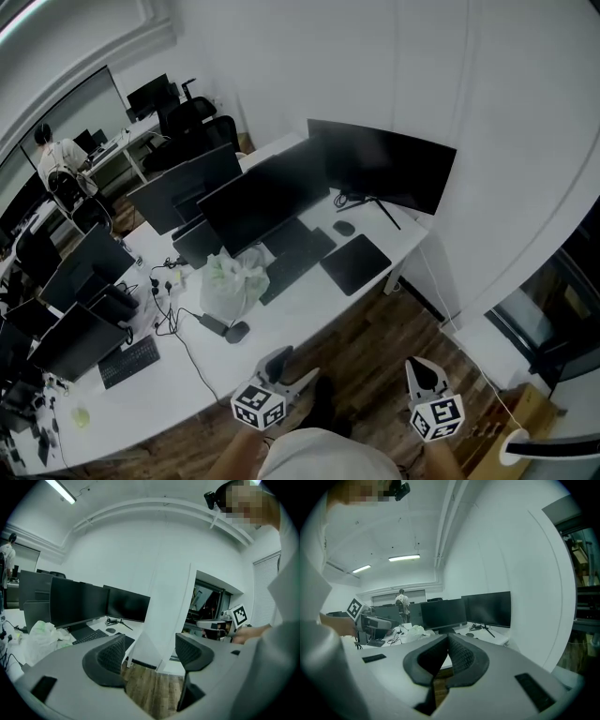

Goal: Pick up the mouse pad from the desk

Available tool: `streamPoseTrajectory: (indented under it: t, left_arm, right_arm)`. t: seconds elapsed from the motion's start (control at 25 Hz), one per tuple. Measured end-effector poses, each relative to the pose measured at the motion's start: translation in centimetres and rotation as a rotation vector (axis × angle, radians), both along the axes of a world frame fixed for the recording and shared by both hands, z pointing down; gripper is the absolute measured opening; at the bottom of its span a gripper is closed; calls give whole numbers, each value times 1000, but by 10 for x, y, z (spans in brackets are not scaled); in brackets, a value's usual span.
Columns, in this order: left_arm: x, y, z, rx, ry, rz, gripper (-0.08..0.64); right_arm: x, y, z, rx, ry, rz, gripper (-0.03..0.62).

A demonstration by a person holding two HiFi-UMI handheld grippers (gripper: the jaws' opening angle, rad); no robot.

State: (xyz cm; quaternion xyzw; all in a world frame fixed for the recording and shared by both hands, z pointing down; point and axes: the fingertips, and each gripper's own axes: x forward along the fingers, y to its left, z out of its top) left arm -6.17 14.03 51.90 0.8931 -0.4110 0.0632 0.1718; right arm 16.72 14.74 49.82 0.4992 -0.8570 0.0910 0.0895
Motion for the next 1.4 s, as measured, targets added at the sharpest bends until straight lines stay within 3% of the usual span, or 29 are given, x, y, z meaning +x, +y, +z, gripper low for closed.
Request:
streamPoseTrajectory:
  t: [0.68, 1.08, 1.4]
  left_arm:
    - [-34, -159, 24, -29, -48, 86, 359]
    - [-36, -203, 34, -41, -29, 110, 368]
    - [-26, -235, 52, -78, -35, 64, 376]
  right_arm:
    - [-49, -154, 14, -66, 61, 40, 12]
    - [-62, -201, 15, -64, 82, 44, 12]
    - [-57, -241, 31, -102, 82, 13, 12]
